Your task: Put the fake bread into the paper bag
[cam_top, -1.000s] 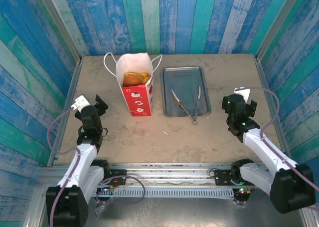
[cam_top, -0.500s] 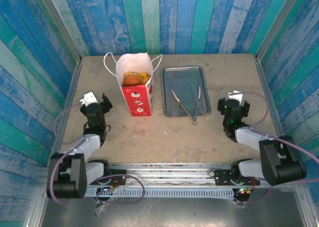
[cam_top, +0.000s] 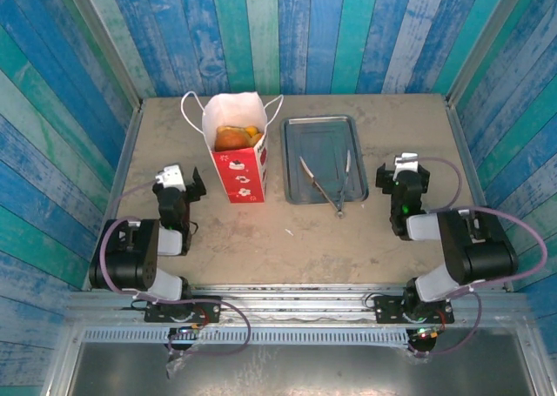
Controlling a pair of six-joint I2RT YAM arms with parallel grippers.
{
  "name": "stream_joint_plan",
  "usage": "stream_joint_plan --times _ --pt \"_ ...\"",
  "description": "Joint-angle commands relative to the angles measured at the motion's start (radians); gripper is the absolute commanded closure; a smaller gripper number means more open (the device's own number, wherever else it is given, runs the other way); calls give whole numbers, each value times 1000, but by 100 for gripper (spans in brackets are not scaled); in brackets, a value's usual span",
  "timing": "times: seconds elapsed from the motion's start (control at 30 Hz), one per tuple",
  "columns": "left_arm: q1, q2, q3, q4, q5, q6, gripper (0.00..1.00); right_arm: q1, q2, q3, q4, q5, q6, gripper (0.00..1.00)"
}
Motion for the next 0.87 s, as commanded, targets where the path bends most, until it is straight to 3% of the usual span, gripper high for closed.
stream_joint_plan --times 0.0,0.83 --pt "-5 32 64 -14 63 50 6 -20 -14 26 -16 -67 11 0" --pt "-25 31 77 -40 52 68 6 -20 -20 30 -38 -73 12 0"
